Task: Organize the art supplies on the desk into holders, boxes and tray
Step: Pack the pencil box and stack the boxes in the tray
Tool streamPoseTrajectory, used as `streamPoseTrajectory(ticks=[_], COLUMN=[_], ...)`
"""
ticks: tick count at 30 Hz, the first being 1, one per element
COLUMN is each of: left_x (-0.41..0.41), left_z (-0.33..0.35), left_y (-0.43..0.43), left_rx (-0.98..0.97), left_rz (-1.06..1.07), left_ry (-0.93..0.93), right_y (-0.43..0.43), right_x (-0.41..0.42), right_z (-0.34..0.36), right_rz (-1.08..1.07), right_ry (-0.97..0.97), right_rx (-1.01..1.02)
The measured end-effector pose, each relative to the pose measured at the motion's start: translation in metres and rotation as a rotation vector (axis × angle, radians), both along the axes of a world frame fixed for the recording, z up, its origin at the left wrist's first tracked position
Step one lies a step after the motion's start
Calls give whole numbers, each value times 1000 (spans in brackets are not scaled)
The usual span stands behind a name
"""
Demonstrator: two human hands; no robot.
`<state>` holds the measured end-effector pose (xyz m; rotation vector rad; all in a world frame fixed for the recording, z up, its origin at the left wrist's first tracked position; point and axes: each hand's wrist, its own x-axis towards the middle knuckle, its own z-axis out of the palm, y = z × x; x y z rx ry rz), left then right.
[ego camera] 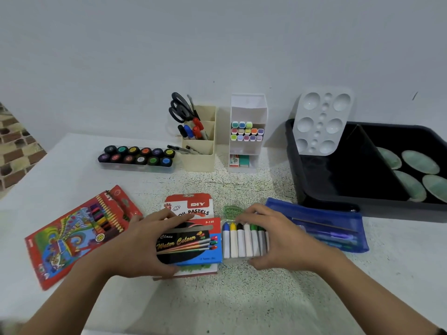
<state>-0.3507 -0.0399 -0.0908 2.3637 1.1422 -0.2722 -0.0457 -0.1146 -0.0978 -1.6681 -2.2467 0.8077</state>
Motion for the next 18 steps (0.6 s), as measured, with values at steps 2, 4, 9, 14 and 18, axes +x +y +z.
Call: streamPoseTrajectory(ticks=[2, 4, 9, 14, 18], left_x=[-3, -7, -18, -14, -10], left_z=[3, 3, -1, 3, 1], left_y=[3, 8, 18, 21, 21], left_rx=[-11, 24, 31, 11, 56], left_rz=[1, -27, -33, -67, -74], left_ry=[30, 55, -1, -14, 32], right_y=[6, 11, 14, 17, 19], right_x=[-2, -4, -17, -25, -39], right_z=[0, -1, -6, -8, -10], right_rz=[-3, 9, -1, -12, -18], right_ry=[17, 24, 91, 107, 84], right_rx=[-10, -17, -37, 4, 68])
